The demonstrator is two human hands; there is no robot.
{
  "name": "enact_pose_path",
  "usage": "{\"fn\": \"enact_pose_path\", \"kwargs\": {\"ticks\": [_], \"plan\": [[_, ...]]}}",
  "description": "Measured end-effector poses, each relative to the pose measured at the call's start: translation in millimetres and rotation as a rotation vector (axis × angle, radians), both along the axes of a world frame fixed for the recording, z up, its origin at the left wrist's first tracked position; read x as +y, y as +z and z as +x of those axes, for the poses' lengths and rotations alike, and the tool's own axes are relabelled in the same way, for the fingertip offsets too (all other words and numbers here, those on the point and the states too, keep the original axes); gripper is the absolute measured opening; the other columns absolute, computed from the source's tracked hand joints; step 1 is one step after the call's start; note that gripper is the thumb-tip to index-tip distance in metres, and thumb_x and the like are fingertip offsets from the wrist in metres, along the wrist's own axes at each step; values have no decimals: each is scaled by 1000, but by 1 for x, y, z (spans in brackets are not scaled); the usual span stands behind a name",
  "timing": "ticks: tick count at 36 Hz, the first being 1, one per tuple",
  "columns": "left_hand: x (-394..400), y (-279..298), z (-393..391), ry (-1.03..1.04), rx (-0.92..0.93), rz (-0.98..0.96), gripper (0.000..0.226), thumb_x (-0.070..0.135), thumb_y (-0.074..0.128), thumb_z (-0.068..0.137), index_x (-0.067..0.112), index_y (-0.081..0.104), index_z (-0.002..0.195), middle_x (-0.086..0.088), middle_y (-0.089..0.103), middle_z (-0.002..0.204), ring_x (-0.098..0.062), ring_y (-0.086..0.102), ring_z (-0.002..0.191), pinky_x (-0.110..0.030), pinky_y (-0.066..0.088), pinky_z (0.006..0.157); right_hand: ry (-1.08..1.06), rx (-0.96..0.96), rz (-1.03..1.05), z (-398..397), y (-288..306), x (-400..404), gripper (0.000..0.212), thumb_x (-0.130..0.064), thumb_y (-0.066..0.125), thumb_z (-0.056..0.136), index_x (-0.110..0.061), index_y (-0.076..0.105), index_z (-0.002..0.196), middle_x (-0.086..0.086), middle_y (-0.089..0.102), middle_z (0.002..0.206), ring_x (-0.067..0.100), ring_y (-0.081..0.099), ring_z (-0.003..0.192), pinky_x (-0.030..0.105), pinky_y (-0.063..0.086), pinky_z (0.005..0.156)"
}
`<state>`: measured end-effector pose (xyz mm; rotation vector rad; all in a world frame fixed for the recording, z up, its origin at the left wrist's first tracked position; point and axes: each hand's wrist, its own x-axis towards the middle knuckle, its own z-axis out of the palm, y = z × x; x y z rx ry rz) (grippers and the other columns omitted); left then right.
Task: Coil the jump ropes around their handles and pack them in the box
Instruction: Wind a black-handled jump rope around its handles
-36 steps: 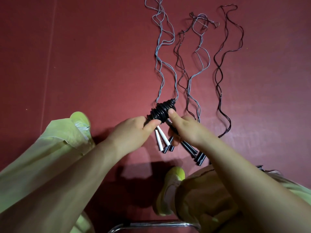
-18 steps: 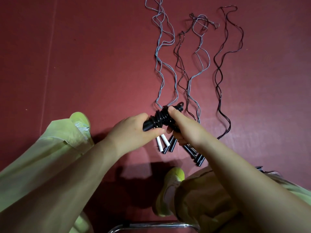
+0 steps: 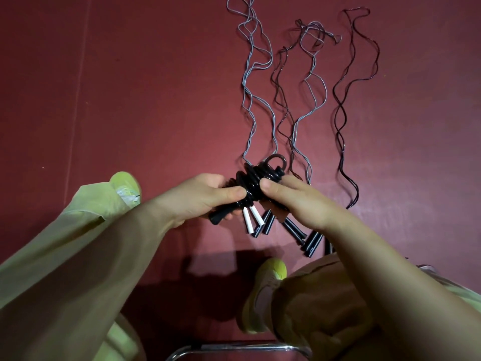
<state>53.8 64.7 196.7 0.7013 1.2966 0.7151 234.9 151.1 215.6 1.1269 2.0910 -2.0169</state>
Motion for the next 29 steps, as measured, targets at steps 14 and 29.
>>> {"fn": "enact_pose_path", "kwargs": {"ticks": [14, 29], "plan": [[3, -3, 5, 71, 369, 52, 49, 57, 65, 69, 10, 66, 82, 0, 71, 68, -16, 62, 60, -33, 47, 63, -81, -279, 220, -8, -2, -2, 86, -80, 28, 69, -2, 66, 67, 17, 59, 53, 18, 54, 45, 34, 49, 63], [1, -3, 12, 5, 724, 152, 51, 57, 73, 53, 21, 48, 80, 5, 57, 65, -15, 46, 56, -33, 37, 56, -160, -201, 87, -9, -7, -11, 47, -57, 39, 96, -28, 50, 61, -22, 43, 35, -5, 43, 37, 21, 26, 56]]}}
